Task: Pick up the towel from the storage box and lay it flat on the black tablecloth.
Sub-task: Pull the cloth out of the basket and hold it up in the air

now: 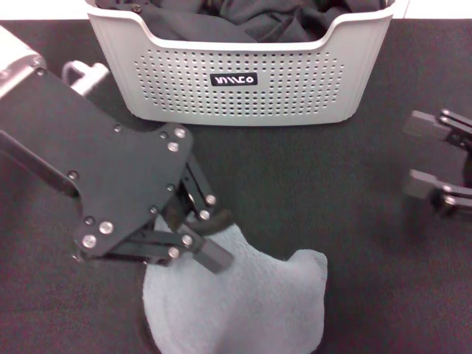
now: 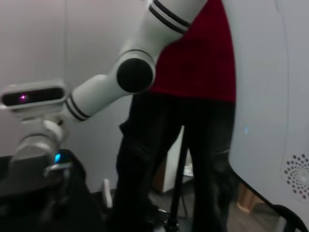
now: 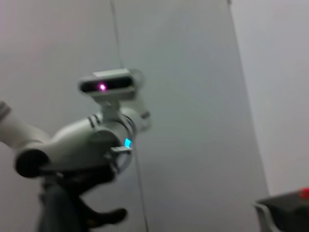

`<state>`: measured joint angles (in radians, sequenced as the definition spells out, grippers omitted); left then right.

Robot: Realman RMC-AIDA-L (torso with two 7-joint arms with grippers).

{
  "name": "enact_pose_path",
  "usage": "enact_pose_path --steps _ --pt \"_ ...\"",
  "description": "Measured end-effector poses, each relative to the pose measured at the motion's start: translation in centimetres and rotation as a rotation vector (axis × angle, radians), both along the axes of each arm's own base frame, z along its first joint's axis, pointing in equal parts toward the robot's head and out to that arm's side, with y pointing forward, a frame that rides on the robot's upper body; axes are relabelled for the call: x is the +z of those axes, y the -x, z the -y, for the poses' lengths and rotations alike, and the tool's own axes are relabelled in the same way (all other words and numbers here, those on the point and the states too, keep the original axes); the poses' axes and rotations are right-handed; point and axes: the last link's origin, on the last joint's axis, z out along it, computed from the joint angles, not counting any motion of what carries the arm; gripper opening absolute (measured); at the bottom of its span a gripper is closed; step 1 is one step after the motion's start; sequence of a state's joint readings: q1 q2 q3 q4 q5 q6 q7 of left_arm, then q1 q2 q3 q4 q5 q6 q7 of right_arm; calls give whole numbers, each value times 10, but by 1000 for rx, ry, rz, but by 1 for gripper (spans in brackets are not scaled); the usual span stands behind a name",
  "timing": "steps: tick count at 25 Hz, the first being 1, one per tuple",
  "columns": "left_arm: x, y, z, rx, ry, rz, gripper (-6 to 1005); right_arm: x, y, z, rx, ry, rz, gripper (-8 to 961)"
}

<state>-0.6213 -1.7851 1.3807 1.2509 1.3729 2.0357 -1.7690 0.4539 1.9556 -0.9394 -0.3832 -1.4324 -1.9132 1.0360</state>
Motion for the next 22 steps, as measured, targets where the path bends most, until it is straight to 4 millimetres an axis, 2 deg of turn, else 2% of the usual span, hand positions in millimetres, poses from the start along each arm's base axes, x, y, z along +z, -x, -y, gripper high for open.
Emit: enact_pose_path --steps 6,13,17,22 --pt "-7 -19 -1 -50 27 38 43 -23 5 -18 -41 1 92 827" --pt "-8 -40 -8 -12 -22 174 45 -32 14 -34 -47 -23 133 827" --pt "0 -41 -22 114 -119 309 46 -31 9 -28 -24 -67 137 827" --pt "11 -30 -31 274 -205 506 47 -30 -4 -9 19 -194 149 824"
